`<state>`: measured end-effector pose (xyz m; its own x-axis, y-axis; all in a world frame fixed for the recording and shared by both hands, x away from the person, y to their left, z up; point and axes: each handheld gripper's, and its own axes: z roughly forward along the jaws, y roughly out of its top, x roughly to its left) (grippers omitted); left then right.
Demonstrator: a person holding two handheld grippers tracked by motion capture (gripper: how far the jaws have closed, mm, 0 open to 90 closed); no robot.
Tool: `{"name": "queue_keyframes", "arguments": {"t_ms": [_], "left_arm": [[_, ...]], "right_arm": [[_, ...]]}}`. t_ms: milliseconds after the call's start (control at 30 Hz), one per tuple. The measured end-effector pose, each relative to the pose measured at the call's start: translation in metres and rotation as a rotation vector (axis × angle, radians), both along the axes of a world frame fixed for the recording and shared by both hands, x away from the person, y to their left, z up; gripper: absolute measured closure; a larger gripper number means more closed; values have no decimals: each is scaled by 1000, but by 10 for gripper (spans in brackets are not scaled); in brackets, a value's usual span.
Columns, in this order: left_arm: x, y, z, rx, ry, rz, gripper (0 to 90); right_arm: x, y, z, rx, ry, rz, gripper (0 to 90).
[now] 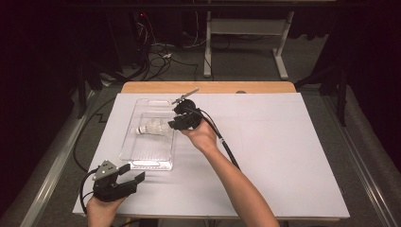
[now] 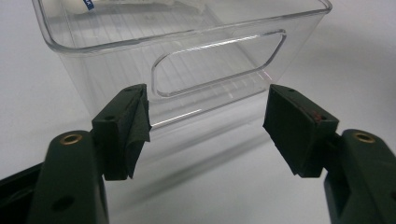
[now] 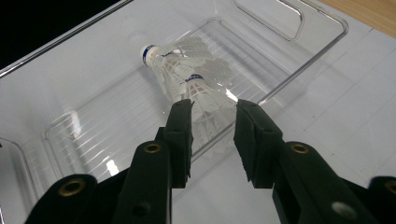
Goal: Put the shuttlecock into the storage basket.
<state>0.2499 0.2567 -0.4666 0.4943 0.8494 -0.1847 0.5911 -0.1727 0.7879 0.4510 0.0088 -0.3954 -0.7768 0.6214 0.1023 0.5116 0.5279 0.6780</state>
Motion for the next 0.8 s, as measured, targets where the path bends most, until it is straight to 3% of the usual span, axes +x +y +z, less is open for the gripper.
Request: {"name": "queue_keyframes", "arguments": {"t_ms": [800], "left_arm": [[1,0,0,4,2,1,322]], "right_arm": [[-2,-28,-7,17,-5,-36,608]]}}
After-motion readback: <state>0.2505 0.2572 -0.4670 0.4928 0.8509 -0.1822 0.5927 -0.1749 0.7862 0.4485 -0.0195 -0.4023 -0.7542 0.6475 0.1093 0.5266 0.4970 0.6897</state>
